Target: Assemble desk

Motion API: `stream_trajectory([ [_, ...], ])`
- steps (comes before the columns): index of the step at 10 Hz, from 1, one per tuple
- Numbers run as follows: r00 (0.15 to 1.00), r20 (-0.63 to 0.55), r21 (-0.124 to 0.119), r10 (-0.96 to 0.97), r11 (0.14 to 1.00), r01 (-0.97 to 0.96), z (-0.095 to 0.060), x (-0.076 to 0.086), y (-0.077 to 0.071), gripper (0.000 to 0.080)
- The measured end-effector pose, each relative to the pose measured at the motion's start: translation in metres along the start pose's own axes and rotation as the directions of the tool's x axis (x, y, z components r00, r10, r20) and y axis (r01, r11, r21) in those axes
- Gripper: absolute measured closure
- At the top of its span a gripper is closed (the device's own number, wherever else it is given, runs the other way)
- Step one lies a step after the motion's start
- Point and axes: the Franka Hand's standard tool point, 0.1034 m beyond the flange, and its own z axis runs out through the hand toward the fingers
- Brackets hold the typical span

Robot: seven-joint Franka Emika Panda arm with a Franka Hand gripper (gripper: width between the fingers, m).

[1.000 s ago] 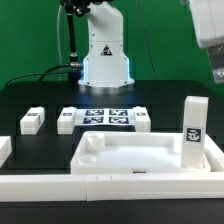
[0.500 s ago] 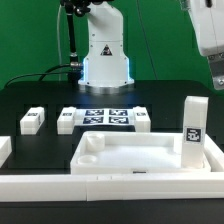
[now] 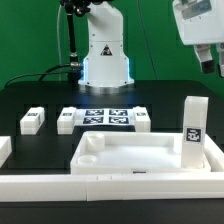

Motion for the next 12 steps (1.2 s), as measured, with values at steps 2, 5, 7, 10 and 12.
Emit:
stream_trajectory([
  [2,0.994,-0.005,-0.006,-0.109,0.994,0.109,0.004,-0.002,0.003,0.0150],
  [5,0.941,-0.004,-0.010,-0.338,0.941,0.338,0.005,-0.002,0.004,0.0150],
  [7,0.866,-0.003,-0.027,-0.501,0.865,0.501,0.024,-0.006,0.027,0.0150],
  [10,0.654,0.024,-0.085,-0.756,0.650,0.755,0.056,0.012,0.086,0.0150],
  [12,0.538,0.038,-0.101,-0.842,0.532,0.841,0.062,0.017,0.099,0.0150],
])
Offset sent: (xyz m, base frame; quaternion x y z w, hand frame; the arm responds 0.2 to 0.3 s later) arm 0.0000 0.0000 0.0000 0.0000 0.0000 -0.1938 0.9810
